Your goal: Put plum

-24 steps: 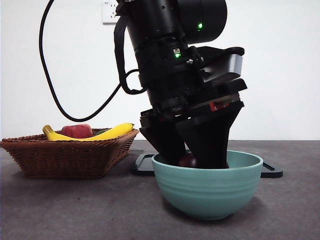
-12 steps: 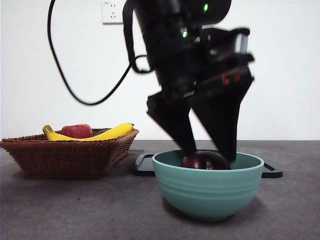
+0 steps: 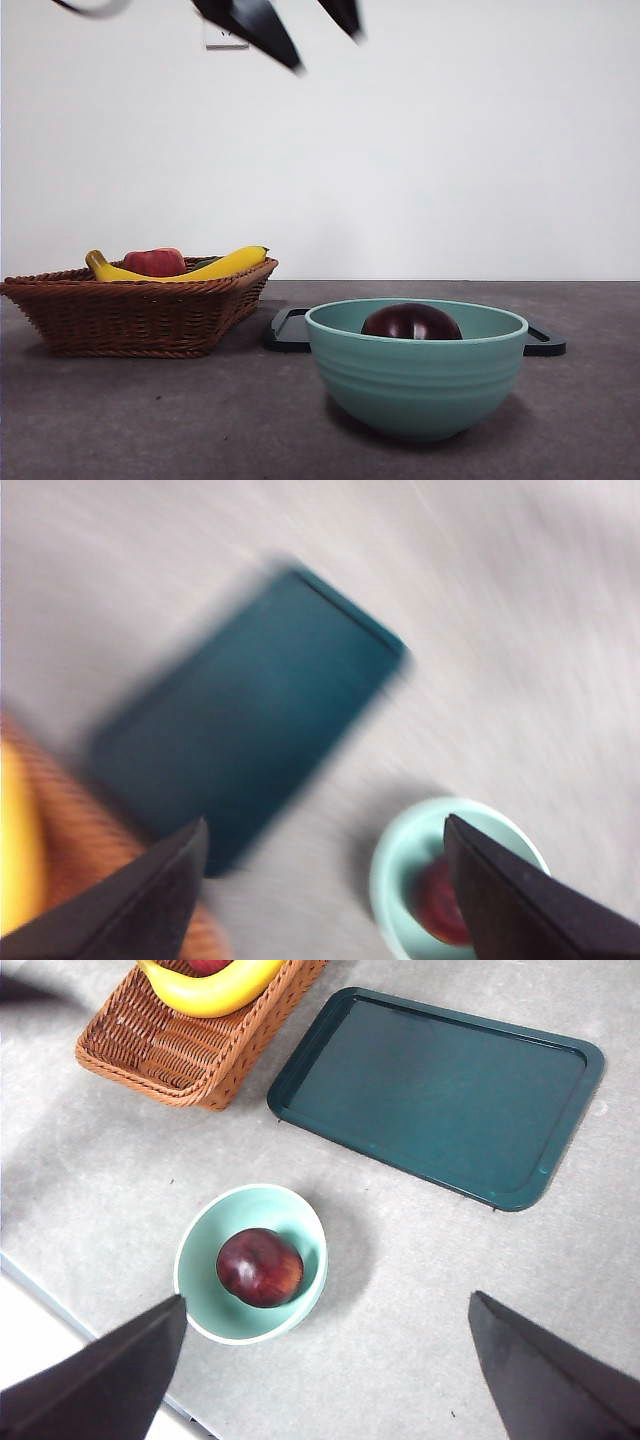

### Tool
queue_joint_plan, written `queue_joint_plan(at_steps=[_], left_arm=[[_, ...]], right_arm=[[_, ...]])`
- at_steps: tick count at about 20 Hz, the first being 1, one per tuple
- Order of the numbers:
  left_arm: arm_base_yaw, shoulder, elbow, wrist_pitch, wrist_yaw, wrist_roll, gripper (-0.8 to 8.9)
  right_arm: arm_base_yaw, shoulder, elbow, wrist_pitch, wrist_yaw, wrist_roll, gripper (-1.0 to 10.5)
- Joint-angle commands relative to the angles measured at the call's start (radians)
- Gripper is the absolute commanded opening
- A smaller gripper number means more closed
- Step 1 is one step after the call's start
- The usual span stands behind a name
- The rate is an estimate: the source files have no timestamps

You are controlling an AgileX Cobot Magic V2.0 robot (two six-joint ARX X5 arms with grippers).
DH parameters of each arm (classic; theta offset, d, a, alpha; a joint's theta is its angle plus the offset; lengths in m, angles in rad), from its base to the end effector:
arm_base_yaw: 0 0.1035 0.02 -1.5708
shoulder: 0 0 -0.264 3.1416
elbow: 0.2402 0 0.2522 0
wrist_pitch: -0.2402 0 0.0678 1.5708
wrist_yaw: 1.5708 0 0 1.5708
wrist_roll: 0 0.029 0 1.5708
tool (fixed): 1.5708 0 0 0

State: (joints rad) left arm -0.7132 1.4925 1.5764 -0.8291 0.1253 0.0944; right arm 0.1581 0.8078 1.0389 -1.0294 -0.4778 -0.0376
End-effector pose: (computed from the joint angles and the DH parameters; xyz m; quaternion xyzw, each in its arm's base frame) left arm 0.2316 -0.2052 0.3815 0.1455 0.3301 -0.3952 0.8448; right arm 0.1239 0.0332 0.3418 0.0454 0.3782 0.2952 0.8762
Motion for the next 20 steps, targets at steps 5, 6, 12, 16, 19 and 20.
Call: queue_joint_plan(at_steps=[5, 6, 12, 16, 19, 20], left_arm=[[0.161, -0.223, -0.031, -0.069, 0.128, -0.025, 3.8], [0.177, -0.255, -0.067, -0.068, 0.131, -0.025, 3.8], [0.216, -0.453, -0.444, -0.023, 0.26, -0.073, 3.79], [0.206, -0.536, -0.631, 0.004, 0.411, -0.111, 3.78], [0.197, -0.554, -0.667, -0.016, 0.462, -0.11, 3.74], [0.194, -0.554, -0.667, -0.016, 0.462, -0.111, 3.74]], right_arm=[[0.004, 0.008, 0.022, 0.007, -0.004, 0.004, 4.5], [0.004, 0.008, 0.022, 0.007, -0.004, 0.004, 4.5], [0.004, 0.008, 0.022, 0.006, -0.004, 0.004, 4.5], [0.004, 0.008, 0.022, 0.003, -0.004, 0.005, 4.5], [0.004, 0.008, 0.022, -0.001, -0.005, 0.005, 4.5], [0.004, 0.008, 0.022, -0.005, -0.005, 0.005, 4.5]])
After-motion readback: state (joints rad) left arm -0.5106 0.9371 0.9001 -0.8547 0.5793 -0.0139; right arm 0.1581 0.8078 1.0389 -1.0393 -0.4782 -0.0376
